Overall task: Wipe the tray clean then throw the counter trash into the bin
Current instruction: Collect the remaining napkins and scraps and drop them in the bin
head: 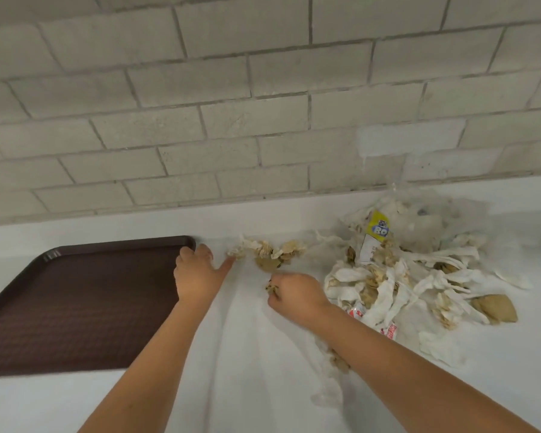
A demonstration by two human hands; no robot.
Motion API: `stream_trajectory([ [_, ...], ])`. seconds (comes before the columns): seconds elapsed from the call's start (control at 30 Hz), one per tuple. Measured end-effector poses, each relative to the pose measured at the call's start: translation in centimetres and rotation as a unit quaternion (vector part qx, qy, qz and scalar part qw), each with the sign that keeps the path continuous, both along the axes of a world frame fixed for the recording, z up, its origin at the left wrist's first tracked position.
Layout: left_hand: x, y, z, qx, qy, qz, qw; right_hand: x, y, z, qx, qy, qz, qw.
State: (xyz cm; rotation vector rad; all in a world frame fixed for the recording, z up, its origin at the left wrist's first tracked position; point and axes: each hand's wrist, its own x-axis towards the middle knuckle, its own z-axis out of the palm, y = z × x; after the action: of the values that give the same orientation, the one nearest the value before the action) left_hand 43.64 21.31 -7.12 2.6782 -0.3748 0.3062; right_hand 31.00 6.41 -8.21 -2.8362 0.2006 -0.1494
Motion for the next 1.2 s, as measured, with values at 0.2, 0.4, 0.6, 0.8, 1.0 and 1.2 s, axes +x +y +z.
stream_trajectory([
  [0.2, 1.1, -2.0, -4.4, 0.088, 0.059, -0.013, 0.994, 4.7, -3.5, 2.5, 0.044, -0.077, -0.109, 0.99],
  [0.4, 0.6, -1.5, -6.2, -0.01, -0.049, -0.093, 0.994, 8.7, -3.4, -0.4, -0.023, -0.021, -0.128, 0.991],
  [0.6, 1.6, -2.3, -5.5, -0.07, -0.037, -0.092, 0.993, 8.7, -2.8, -3.1, -0.114, -0.003, -0.12, 0.986],
  [0.8, 4.8, -6.6, -1.2, -0.176, -0.001, -0.115, 0.978, 8.1, -2.7, -4.5, -0.107, -0.075, -0.113, 0.985],
  [1.0, 5.6, -8.9, -3.3, 0.0, 0.123, -0.158, 0.98, 5.9, -3.9, -4.0, 0.053, -0.115, -0.079, 0.989],
  [1.2, 5.1, -8.8, -6.4, 0.08, -0.009, -0.136, 0.987, 4.5, -3.7, -4.5, 0.008, -0.125, -0.094, 0.988],
])
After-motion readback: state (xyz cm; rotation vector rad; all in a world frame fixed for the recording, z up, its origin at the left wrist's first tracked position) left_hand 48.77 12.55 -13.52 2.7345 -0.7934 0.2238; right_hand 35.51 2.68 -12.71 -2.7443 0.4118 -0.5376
